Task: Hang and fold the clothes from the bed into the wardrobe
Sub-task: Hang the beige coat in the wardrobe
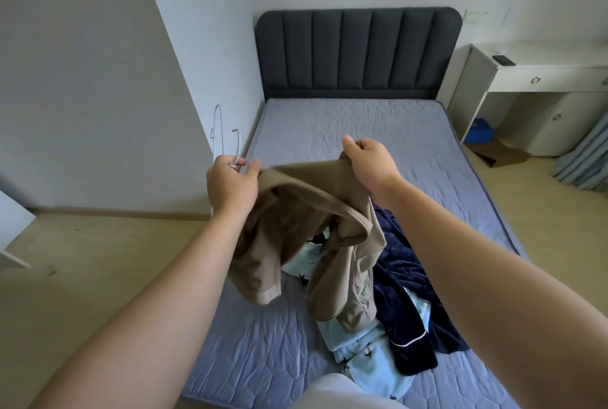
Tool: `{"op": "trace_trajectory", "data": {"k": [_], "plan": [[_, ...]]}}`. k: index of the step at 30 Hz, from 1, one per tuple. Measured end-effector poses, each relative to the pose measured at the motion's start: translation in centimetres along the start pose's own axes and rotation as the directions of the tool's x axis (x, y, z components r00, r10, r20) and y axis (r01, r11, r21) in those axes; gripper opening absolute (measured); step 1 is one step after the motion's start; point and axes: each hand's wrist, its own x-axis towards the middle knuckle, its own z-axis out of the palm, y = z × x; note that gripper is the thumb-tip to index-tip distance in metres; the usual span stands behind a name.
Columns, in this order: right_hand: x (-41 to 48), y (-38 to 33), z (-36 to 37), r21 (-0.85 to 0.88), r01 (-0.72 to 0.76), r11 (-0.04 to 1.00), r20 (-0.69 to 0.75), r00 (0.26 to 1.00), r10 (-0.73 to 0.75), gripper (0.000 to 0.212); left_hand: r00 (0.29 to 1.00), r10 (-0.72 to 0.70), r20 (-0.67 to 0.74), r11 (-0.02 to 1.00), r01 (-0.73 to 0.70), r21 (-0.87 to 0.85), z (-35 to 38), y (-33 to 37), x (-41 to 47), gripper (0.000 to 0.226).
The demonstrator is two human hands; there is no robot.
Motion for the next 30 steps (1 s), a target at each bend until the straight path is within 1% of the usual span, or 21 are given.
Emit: {"op": "trace_trajectory", "data": {"k": [3, 6, 8, 10, 12, 15, 16, 17, 18, 19, 21, 23, 25, 26, 28, 30], "plan": [[0.2, -1.2, 0.3, 0.156, -0.107, 0.982, -0.019, 0.994, 0.111, 0.045, 0.999, 0.013, 0.042, 0.999, -0.011, -0.037, 0.5, -0.6, -1.9, 0.032], [0.4, -2.5, 0.4, 0.358, -0.273, 0.893, 0.019, 0.958, 0.286, 0.044, 0.992, 0.007, 0.127, 0.99, 0.012, -0.143, 0.9, -1.2, -4.1, 0.034], [0.5, -3.2, 0.4, 0.454, -0.312, 0.834, 0.022, 0.94, 0.34, 0.044, 0.982, 0.025, 0.187, 0.986, 0.007, -0.169, 0.9, -1.2, -5.6, 0.038], [0.6, -3.7, 0.3, 0.567, -0.303, 0.766, 0.027, 0.936, 0.351, 0.043, 0.963, 0.036, 0.267, 0.982, 0.015, -0.189, 0.9, -1.3, -7.1, 0.044], [0.6, -4.3, 0.4, 0.695, -0.279, 0.662, 0.061, 0.941, 0.332, 0.039, 0.935, 0.057, 0.349, 0.977, 0.021, -0.214, 0.9, -1.5, -8.4, 0.045], [0.6, -5.0, 0.8, 0.782, -0.244, 0.573, 0.087, 0.954, 0.287, 0.034, 0.858, 0.077, 0.509, 0.967, 0.06, -0.248, 1.6, -1.6, -9.9, 0.03], [0.5, -5.3, 0.9, 0.802, -0.235, 0.549, 0.092, 0.957, 0.275, 0.033, 0.83, 0.083, 0.551, 0.971, 0.057, -0.232, 2.0, -1.4, -10.2, 0.031], [0.5, -5.6, 1.0, 0.82, -0.23, 0.525, 0.101, 0.96, 0.263, 0.032, 0.812, 0.093, 0.576, 0.979, 0.032, -0.202, 2.5, -1.2, -10.2, 0.041], [0.4, -5.8, 1.1, 0.832, -0.227, 0.506, 0.112, 0.962, 0.248, 0.031, 0.81, 0.107, 0.577, 0.983, 0.002, -0.185, 3.1, -0.9, -10.1, 0.053], [0.3, -6.1, 1.2, 0.84, -0.226, 0.493, 0.123, 0.965, 0.233, 0.032, 0.827, 0.116, 0.55, 0.983, -0.015, -0.185, 3.7, -0.5, -9.8, 0.062], [0.2, -6.5, 1.2, 0.85, -0.223, 0.476, 0.136, 0.968, 0.211, 0.033, 0.88, 0.085, 0.467, 0.977, 0.019, -0.213, 4.7, 0.6, -9.1, 0.068], [0.1, -6.9, 1.0, 0.863, -0.209, 0.46, 0.136, 0.973, 0.187, 0.034, 0.918, 0.01, 0.397, 0.966, 0.094, -0.24, 5.3, 1.5, -7.9, 0.07], [0.1, -7.3, 0.6, 0.876, -0.19, 0.444, 0.132, 0.979, 0.158, 0.034, 0.93, -0.071, 0.36, 0.949, 0.175, -0.264, 5.7, 2.2, -6.5, 0.065], [0.1, -7.5, 0.4, 0.881, -0.183, 0.436, 0.13, 0.98, 0.148, 0.034, 0.93, -0.091, 0.356, 0.946, 0.193, -0.261, 5.8, 2.4, -5.8, 0.059], [0.2, -8.0, -0.1, 0.892, -0.168, 0.419, 0.125, 0.984, 0.129, 0.034, 0.928, -0.066, 0.366, 0.95, 0.17, -0.261, 6.1, 2.9, -4.5, 0.038], [0.4, -8.8, -0.8, 0.903, -0.142, 0.406, 0.106, 0.988, 0.11, 0.033, 0.915, -0.034, 0.401, 0.926, 0.18, -0.331, 6.0, 3.7, -3.3, 0.018]]}}
